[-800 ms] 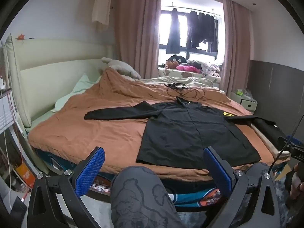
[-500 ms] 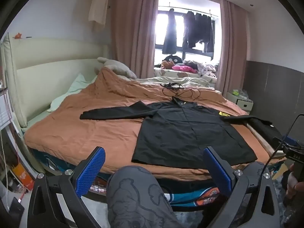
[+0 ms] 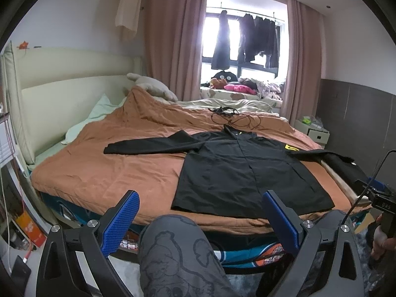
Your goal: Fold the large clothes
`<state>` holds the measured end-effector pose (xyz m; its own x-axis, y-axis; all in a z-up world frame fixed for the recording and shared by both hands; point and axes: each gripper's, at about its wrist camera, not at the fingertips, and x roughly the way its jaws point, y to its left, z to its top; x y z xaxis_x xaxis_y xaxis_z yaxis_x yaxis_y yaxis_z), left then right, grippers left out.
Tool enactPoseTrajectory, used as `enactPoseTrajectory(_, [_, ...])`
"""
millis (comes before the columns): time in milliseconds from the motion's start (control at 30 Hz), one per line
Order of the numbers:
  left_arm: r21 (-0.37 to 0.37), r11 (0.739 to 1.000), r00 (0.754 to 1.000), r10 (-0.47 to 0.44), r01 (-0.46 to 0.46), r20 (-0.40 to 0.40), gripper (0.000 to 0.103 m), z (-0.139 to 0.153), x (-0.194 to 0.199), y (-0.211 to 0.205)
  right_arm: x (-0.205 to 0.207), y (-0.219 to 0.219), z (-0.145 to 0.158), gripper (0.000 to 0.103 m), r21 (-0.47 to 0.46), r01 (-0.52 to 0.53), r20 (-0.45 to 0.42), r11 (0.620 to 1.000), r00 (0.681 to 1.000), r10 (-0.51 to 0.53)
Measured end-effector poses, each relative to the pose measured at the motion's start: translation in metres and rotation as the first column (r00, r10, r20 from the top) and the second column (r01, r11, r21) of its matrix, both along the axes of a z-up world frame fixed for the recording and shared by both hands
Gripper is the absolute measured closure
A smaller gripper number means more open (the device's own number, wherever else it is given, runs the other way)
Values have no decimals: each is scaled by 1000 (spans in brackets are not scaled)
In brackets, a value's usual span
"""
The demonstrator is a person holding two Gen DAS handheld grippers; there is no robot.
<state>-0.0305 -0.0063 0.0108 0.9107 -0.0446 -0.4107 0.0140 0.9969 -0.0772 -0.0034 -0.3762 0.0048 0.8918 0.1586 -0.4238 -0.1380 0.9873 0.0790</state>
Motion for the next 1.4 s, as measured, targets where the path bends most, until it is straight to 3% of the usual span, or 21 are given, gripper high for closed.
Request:
enactPoseTrajectory(367, [19,1000,1000,-1,1,-4,3,0,2,-2,0,3,0,2,-22,-20,22,1000,1000,20])
enactPoseTrajectory(567, [25,1000,1000,-6,6,-18,3,-2,9,-2,4,8,-1,2,-48,-34,-12,998,999,34])
enactPoseTrajectory(667, [24,1000,1000,-6,7,-24,3,-2,14,-2,10,11,-1,2,-52,-34,21,998,999,35])
enactPoseTrajectory(1000, [25,1000,998,0,2,-58,3,-4,42,-2,41,9,-2,2,-19,-37,-37,999,999,36])
enactPoseTrajectory(1400, [-36,998,992,38,-43,-123,3,-8,94,21,108,7,-5,2,49,-42,-97,998,994,46])
